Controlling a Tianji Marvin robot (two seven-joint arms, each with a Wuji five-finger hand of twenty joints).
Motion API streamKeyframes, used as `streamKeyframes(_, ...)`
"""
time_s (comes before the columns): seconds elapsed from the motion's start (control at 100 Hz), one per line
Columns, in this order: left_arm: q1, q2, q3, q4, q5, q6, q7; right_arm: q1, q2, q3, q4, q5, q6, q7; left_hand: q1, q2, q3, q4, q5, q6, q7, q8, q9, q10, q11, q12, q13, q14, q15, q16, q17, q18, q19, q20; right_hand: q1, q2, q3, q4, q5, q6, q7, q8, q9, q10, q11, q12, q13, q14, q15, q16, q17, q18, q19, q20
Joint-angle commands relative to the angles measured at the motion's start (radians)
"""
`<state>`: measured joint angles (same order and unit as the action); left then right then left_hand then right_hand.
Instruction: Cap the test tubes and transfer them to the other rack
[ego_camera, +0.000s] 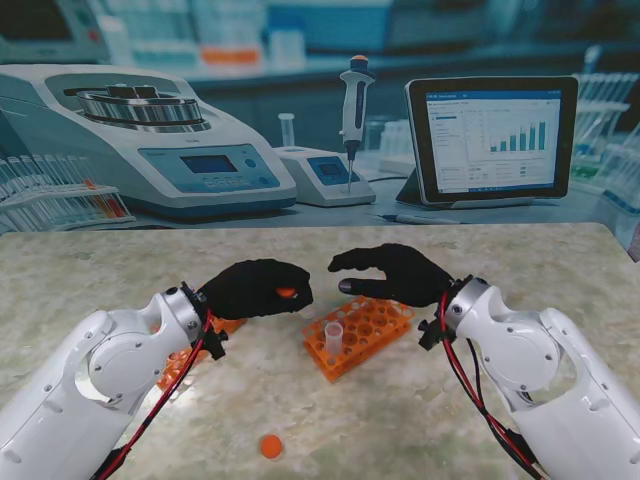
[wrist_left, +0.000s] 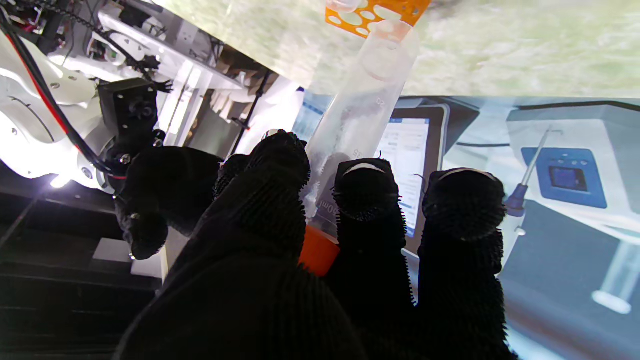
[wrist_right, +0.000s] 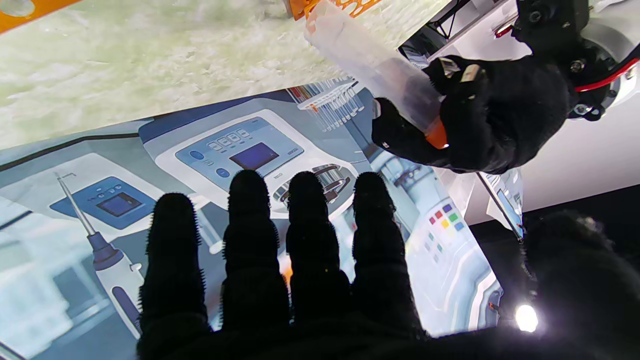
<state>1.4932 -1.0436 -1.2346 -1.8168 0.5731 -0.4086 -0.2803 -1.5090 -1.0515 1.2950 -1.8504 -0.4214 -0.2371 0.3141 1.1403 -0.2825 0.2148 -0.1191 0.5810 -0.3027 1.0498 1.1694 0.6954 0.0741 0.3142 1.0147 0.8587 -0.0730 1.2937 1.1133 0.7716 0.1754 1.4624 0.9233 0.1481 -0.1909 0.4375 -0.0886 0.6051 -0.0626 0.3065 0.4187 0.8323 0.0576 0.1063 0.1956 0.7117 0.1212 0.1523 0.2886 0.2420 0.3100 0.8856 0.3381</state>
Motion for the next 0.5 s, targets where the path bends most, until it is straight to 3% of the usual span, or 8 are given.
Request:
streamKeyframes(0.0,0.005,0.006,-0.009,0.01,0.004,0.008,-0.007,0.013,0.004,-0.006,-0.01,0.006,0.008,0.02,0.151,0.196,0.338,0.076,0.103,0.112,0.218,0.056,0.171,-0.07,0.451,0.087,-0.011,-0.101,0.0,0.016,-0.001,0.013,-0.001,0.055,-0.012,-0.015,-0.012,-0.021,0.0,-0.032,0.016,0.016,-0.003,-0.033,0.006,0.008,-0.026,-0.026,-0.013,-0.018,-0.018,0.012,-0.006,-0.021)
streamKeyframes(0.49,0.027,0.006,-0.069,0.059,0.031,0.012,0.001,0.137,0.036,-0.07,-0.003,0.034,0.068,0.203,0.151,0.195,0.34,0.075,0.106,0.114,0.22,0.056,0.17,-0.066,0.453,0.088,-0.014,-0.093,0.002,0.024,-0.013,0.02,0.003,0.061,0.015,-0.028,-0.013,-0.024,0.026,-0.088,0.04,0.036,0.001,-0.043,0.006,0.015,-0.036,-0.033,-0.019,-0.021,-0.062,0.022,-0.038,-0.033)
